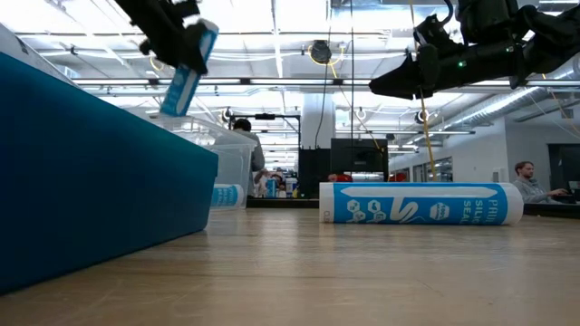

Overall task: Pick & place silicon tubes, Sealant and Lysol wipes
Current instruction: Put the bottom blue sealant into the white bin

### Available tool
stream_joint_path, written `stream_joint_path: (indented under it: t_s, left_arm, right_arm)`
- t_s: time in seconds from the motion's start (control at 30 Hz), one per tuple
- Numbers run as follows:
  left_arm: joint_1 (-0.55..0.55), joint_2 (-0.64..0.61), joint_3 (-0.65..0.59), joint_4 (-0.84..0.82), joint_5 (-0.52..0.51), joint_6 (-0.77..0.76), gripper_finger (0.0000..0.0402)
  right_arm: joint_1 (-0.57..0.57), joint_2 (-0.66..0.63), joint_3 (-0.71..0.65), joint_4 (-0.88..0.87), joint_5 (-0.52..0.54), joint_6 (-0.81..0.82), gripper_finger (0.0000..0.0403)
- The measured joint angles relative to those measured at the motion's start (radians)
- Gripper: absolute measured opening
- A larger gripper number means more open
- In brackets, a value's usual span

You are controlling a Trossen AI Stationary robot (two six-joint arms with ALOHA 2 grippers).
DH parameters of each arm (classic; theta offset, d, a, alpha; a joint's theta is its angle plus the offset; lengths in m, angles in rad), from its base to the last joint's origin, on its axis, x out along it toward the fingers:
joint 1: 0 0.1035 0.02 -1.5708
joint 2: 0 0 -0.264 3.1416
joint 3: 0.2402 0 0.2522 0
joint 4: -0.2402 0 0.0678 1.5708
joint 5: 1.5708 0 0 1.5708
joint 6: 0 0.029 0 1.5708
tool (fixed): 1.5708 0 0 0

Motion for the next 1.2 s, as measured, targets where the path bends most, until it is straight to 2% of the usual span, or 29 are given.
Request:
stream_joint_path:
  t_s: [0.4,0.63,0.9,1.1,1.2]
  left_arm:
    - [0.061,0.222,0.0,-0.004,0.083,-0.108,0.0215]
    - [0.065,0.274,0.0,-0.016,0.251,-0.14,0.0224]
    - [0.079,0.301,0.0,-0.029,0.252,-0.168,0.0215]
    - [0.081,0.3,-0.001,-0.054,0.252,-0.195,0.0246]
    - [0.081,0.3,-0.002,-0.068,0.26,-0.199,0.0242]
  right_arm:
    - [0.0,0.0,0.0,0.0,0.0,-0.002,0.0254]
    - [0.0,0.0,0.0,0.0,0.002,-0.003,0.0254]
    - [0.0,0.0,0.0,-0.001,0.003,-0.003,0.0254]
    - [0.0,0.0,0.0,-0.001,0.004,-0.01,0.0254]
    - [0.0,0.0,0.0,-0.001,0.004,-0.016,0.0254]
